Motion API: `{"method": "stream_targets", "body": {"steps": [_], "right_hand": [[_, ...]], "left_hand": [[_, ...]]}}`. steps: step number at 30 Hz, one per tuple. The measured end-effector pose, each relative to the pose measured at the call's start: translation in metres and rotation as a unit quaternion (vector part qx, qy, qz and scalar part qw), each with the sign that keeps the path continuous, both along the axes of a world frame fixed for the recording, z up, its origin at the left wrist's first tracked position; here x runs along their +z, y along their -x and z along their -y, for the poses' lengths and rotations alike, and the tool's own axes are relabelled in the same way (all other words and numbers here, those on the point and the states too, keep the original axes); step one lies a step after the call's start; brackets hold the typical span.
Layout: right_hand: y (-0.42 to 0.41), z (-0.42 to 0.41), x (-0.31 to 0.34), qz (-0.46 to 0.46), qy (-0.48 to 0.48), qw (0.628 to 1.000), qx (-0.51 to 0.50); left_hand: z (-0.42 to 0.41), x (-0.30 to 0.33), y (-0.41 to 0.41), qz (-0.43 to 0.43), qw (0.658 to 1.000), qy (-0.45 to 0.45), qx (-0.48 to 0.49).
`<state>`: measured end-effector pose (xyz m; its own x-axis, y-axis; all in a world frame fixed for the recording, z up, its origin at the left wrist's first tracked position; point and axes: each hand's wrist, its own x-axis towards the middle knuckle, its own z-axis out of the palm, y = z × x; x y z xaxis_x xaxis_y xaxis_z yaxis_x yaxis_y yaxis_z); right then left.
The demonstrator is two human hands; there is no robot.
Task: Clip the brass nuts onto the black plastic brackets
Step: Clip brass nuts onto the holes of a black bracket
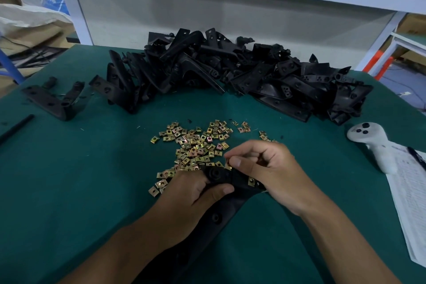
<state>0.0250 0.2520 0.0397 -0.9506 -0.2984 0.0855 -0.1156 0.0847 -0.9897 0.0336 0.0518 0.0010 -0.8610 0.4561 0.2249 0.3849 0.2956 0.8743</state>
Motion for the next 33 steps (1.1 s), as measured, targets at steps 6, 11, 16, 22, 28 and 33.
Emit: {"method": "stream_targets", "body": {"steps": [6,11,16,22,28,33], "right_hand": [[-0.001,-0.001,0.000,-0.002,0.007,1.000,0.003],[-0.001,-0.004,0.003,-0.008,-0.017,1.000,0.007],[-0.001,-0.003,0.005,0.021,-0.014,1.000,0.007],[-0.002,0.000,0.001,0.028,-0.011,0.999,-0.010],[-0.001,0.002,-0.003,0.008,-0.001,1.000,0.006],[0.003,0.004,-0.007,0.013,0.051,0.998,-0.035]], "left_hand": [[0.000,-0.002,0.001,0.016,1.000,-0.015,-0.003],[0.001,0.000,0.000,0.038,0.999,-0.023,-0.024],[0.002,0.000,0.002,0.059,0.996,-0.052,-0.043],[0.001,0.001,0.001,0.078,0.993,-0.083,-0.031],[0.002,-0.001,0.004,0.038,0.985,-0.165,0.027],[0.000,0.002,0.004,0.030,0.975,-0.210,0.067]]}}
